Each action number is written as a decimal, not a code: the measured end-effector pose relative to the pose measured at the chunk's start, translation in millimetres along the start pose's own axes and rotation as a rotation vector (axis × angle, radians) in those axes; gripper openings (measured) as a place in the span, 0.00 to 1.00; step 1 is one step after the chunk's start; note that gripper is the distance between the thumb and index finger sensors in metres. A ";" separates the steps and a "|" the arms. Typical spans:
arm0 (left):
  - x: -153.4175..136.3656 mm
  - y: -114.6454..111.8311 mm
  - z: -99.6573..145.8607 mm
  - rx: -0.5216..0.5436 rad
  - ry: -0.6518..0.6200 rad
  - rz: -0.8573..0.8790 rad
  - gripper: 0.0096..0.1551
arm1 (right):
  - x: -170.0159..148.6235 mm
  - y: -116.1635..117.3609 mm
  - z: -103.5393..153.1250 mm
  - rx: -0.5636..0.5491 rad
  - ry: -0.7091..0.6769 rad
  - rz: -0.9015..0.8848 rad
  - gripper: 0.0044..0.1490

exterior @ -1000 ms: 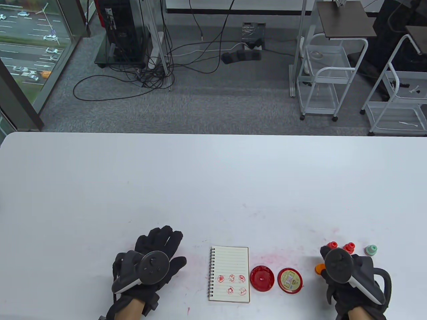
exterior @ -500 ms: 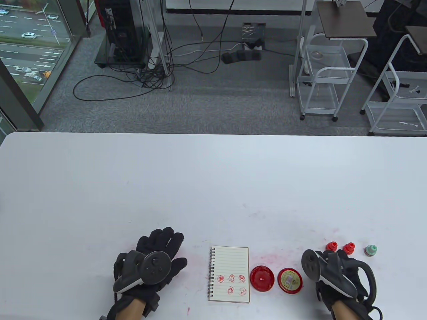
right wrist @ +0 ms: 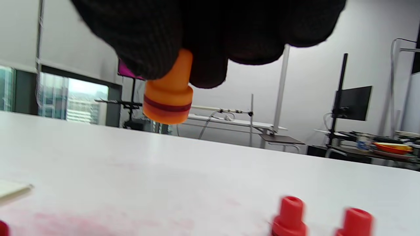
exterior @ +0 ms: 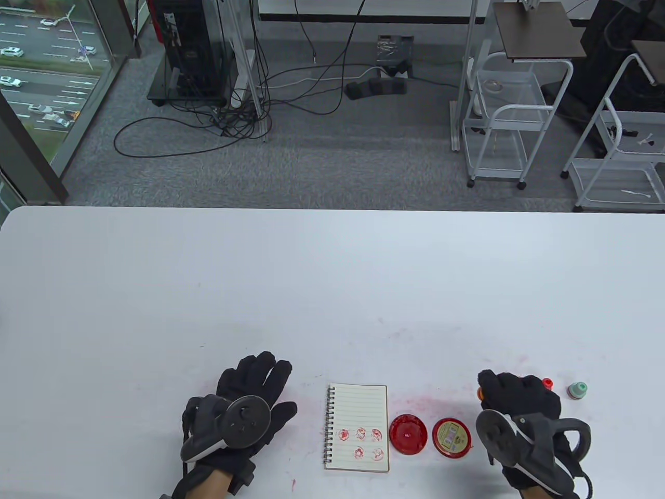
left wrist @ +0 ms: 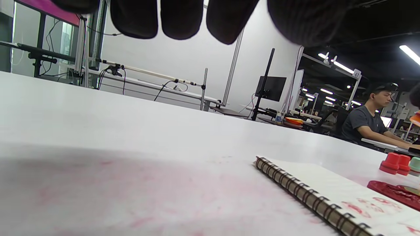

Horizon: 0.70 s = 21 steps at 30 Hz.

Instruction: Stamp reward stamp onto notebook

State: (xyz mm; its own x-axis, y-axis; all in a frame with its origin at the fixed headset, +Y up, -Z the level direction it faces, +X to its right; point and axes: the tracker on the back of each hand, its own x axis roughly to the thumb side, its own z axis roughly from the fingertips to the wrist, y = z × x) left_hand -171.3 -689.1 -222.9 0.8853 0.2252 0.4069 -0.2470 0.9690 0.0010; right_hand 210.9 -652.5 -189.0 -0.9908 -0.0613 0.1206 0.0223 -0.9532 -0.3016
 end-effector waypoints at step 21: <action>78.6 -19.4 -7.5 0.031 -0.245 0.259 0.42 | 90.2 21.5 -8.2 0.079 -0.238 -0.919 0.29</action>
State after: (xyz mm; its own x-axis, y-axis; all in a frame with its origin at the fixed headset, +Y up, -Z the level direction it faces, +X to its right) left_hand -94.0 -689.4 -197.7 0.6719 0.4285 0.6041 -0.4660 0.8785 -0.1048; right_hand 120.9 -676.1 -192.4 -0.5720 0.6720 0.4704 -0.7345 -0.6748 0.0709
